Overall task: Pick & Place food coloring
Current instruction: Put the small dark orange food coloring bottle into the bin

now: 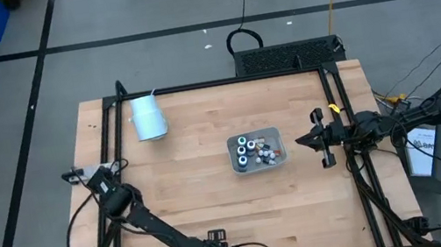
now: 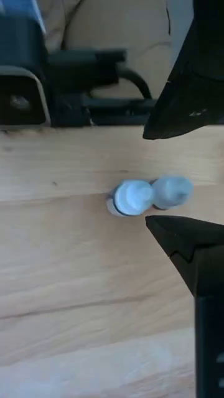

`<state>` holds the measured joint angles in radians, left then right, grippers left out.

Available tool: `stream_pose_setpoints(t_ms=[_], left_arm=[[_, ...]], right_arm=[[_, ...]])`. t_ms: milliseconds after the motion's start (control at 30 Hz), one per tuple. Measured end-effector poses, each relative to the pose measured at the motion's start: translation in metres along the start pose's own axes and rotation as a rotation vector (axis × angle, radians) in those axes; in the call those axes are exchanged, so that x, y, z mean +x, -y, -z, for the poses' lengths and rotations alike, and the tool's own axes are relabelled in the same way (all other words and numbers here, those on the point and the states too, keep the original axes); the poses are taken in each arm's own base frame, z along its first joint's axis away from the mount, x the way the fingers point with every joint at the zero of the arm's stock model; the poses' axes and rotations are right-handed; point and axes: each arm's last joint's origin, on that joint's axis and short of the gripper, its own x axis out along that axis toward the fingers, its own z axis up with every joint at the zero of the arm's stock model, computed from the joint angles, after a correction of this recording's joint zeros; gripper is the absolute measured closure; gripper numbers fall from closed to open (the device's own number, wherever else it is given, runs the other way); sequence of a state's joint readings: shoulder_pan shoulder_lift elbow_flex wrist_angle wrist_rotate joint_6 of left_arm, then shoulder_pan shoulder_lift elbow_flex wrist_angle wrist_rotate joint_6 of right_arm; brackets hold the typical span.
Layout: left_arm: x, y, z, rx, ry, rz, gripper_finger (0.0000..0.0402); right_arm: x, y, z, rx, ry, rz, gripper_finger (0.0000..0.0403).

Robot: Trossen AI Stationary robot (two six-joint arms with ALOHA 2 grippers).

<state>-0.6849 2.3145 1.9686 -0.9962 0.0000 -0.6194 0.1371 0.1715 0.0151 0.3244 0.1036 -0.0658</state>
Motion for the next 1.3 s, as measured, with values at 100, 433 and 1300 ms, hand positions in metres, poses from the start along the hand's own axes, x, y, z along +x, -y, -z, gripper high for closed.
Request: stream_pose_setpoints(t_ms=[100, 433, 1300], left_arm=[[0.006, -0.003, 0.001, 0.001, -0.001, -0.002, 0.0195], [0.015, -0.009, 0.005, -0.004, -0.045, -0.003, 0.0232], [0.010, -0.017, 0.002, -0.017, -0.089, 0.030, 0.0328]], right_arm=[[0.000, 0.000, 0.000, 0.000, 0.000, 0.000, 0.0403], [0.000, 0.000, 0.000, 0.000, 0.000, 0.004, 0.0403], [0.000, 0.000, 0.000, 0.001, 0.000, 0.004, 0.0403]])
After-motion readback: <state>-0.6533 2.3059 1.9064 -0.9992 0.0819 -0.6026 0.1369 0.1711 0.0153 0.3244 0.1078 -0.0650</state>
